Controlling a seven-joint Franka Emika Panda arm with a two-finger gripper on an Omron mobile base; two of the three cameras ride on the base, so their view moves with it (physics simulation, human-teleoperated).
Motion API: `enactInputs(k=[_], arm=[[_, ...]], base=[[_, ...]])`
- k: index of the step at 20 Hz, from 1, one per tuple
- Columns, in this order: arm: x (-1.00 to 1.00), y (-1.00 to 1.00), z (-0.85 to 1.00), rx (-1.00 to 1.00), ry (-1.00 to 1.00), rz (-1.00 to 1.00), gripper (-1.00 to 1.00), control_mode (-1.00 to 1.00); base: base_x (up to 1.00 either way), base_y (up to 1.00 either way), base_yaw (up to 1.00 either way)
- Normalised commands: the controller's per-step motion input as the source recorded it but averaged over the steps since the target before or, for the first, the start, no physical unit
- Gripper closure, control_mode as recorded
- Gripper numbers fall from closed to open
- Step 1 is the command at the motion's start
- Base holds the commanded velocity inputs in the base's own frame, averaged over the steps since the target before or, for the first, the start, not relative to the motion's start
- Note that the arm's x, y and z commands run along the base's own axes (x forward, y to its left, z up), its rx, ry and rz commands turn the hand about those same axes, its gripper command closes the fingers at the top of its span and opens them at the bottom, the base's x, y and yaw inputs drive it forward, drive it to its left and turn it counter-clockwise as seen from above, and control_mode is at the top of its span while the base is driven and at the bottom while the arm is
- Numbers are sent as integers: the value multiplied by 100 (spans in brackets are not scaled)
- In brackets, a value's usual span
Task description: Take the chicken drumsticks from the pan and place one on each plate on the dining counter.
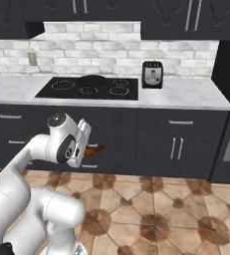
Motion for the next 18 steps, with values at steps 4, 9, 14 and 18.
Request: enactInputs(k=[4,9,14,18], arm=[[0,0,0,0,0,0,100,100],[0,0,0,0,0,0,100,100],[0,0,0,0,0,0,100,100],[0,0,0,0,0,0,100,100]], base=[[-100,-51,6],[-100,-64,7],[-100,-65,8],[-100,-57,8]])
